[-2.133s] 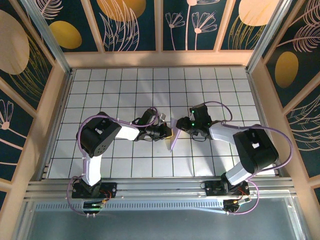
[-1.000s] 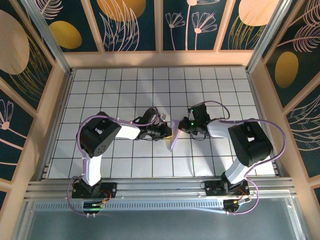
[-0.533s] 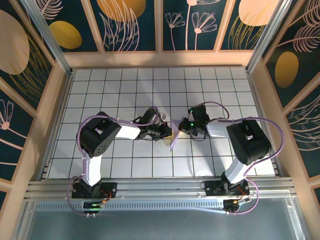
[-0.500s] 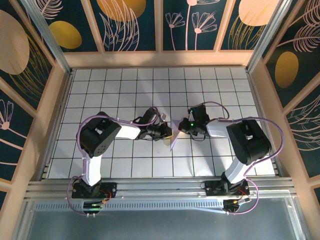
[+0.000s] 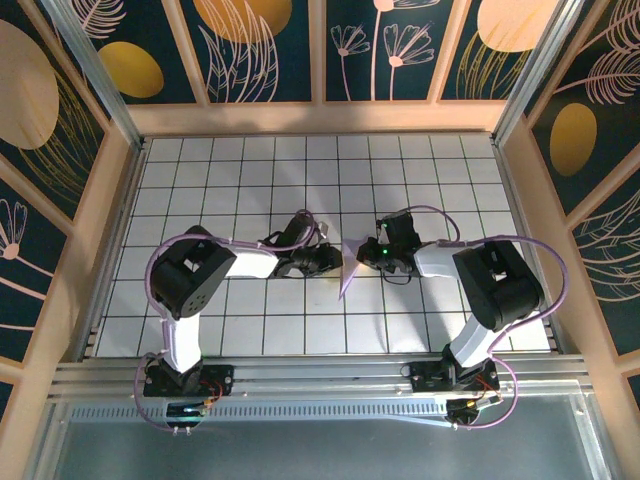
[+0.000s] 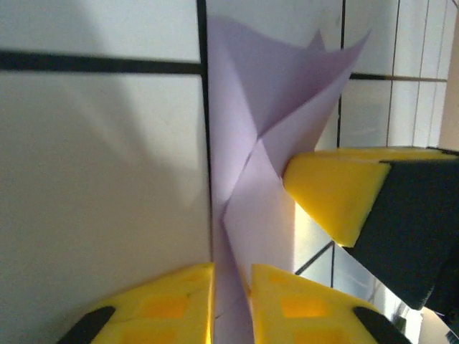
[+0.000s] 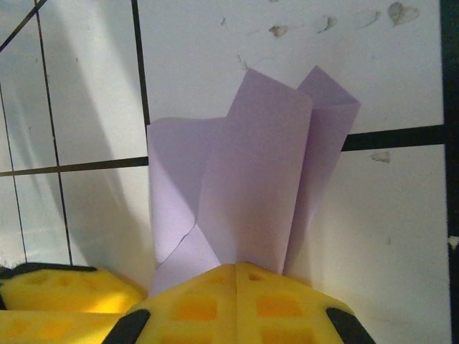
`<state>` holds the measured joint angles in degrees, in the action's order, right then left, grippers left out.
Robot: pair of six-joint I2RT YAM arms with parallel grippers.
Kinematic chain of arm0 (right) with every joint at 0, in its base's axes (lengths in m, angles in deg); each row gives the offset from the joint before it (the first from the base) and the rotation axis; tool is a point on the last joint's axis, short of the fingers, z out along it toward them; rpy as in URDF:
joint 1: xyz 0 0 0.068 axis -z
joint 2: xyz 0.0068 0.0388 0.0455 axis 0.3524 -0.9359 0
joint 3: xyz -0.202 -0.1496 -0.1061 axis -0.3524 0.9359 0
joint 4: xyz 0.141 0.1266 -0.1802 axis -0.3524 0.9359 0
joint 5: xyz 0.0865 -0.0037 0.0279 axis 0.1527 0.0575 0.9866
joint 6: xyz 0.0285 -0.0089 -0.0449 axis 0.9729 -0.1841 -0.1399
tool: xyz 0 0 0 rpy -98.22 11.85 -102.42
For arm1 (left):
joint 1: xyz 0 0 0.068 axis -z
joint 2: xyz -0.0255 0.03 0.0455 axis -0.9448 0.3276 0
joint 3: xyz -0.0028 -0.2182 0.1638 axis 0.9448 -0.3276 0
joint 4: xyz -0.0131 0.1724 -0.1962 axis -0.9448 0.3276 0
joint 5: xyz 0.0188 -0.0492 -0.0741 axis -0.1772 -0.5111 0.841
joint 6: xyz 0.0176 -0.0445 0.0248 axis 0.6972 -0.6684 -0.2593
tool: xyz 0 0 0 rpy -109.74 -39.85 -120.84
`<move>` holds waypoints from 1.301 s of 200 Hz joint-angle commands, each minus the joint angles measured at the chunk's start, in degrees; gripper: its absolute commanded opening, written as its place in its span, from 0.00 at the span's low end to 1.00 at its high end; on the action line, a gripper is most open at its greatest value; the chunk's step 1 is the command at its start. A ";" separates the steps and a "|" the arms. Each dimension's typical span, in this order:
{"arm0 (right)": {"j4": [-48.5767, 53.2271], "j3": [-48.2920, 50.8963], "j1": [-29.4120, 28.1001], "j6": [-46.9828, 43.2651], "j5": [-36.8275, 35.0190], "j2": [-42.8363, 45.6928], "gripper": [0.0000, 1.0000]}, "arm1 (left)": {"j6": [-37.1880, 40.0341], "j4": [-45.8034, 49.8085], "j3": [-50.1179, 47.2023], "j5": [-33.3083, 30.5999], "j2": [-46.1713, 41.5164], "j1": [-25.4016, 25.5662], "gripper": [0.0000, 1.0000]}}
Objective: Fold a paper plane with a square sheet of paper (fold left side to right side)
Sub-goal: Fold the wing for the fifth time at the center of the table.
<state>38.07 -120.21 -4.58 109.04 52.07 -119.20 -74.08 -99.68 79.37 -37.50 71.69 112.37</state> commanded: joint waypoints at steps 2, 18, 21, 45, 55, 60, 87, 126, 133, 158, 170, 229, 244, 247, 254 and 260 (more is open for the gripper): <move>5.41 3.07 -0.01 -1.11 -1.99 -1.16 0.00 | 2.14 5.47 -0.86 -4.39 -4.91 -0.54 0.24; 5.23 3.23 0.01 -1.07 -2.04 -0.76 0.00 | 3.07 8.12 -0.99 -4.88 -7.81 -0.54 0.22; 5.18 3.24 -0.01 -1.07 -2.03 -0.69 0.00 | 3.25 8.61 -1.03 -4.70 -8.37 -0.55 0.21; 5.18 3.07 -0.04 -1.25 -2.00 -0.39 0.00 | 3.54 9.99 -1.63 -1.03 -11.51 -0.37 0.13; 5.16 3.07 -0.02 -1.25 -1.99 -0.40 0.00 | 2.71 9.49 -2.25 1.00 -13.30 -0.15 0.09; 5.11 3.07 -0.02 -1.24 -1.99 -0.40 0.00 | 2.26 9.16 -2.41 1.98 -13.52 0.03 0.08; 4.85 3.24 -0.27 -1.16 -1.99 -0.50 0.00 | 0.23 8.24 -1.91 6.19 -12.42 1.66 0.03; 5.10 3.24 -0.45 -1.16 -1.99 -0.31 0.00 | -0.19 7.64 1.47 7.53 -7.22 4.55 0.01; 5.13 3.24 -0.45 -1.16 -1.99 -0.26 0.00 | -0.19 7.74 1.75 7.17 -6.66 4.58 0.01; 5.29 3.23 -0.61 -1.16 -2.06 -0.03 0.00 | 0.04 8.27 2.39 6.41 -4.89 4.74 0.00; 5.33 3.24 -0.67 -1.21 -2.07 -0.06 0.00 | 0.11 8.27 2.50 6.92 -4.04 4.74 0.00; 5.35 3.11 -0.65 -1.36 -2.25 -0.39 0.00 | 0.22 8.27 1.76 7.25 -1.50 4.82 0.00; 5.40 3.07 -0.65 -1.37 -2.25 -0.50 0.00 | 0.30 8.18 1.76 7.41 -0.82 4.86 0.00; 5.44 3.07 -0.67 -1.41 -2.25 -0.48 0.00 | 0.30 8.18 1.76 7.41 -0.75 4.90 0.00; 5.51 3.02 -0.63 -1.43 -2.25 -0.56 0.00 | 0.26 8.18 1.68 7.35 -0.55 4.98 0.00; 5.55 2.96 -0.63 -1.43 -2.25 -0.50 0.00 | 0.29 8.23 1.68 7.33 -0.37 5.05 0.00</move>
<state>36.43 -119.25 -4.60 109.04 52.00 -118.88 -73.27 -92.33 80.50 -31.54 69.71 117.29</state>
